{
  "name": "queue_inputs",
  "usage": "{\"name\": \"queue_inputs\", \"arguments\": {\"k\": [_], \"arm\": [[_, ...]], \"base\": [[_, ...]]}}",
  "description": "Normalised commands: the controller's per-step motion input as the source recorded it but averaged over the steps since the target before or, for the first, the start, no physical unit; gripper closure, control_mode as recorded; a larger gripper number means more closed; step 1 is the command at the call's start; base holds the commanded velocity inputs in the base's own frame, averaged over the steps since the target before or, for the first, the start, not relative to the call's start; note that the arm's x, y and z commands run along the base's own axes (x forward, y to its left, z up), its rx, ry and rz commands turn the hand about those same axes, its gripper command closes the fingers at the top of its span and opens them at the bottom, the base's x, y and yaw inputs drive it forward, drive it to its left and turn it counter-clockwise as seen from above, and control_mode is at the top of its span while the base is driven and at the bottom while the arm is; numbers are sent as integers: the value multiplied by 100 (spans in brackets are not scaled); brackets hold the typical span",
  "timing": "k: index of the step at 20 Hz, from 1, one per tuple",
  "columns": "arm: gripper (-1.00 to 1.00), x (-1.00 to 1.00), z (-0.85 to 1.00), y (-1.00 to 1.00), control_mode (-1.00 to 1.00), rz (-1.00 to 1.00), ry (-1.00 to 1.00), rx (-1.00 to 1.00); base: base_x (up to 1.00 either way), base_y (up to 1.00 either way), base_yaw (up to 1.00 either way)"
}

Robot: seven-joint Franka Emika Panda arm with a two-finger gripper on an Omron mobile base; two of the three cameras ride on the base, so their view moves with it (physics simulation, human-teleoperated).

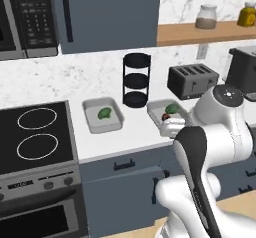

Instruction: Place one broccoli and one chicken drumstick in each tupperware on the nearby counter, to pack two identical lunches.

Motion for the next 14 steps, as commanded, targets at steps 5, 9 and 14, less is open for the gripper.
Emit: {"name": "queue_inputs", "arguments": {"k": [5,9,14], "arm": [[-100,0,0,0,100,0,0,0],[-100,0,0,0,100,0,0,0],[-100,0,0,0,100,0,0,0]], "base": [[-8,-100,-1],[0,-100,0],[-24,-100,0]]}}
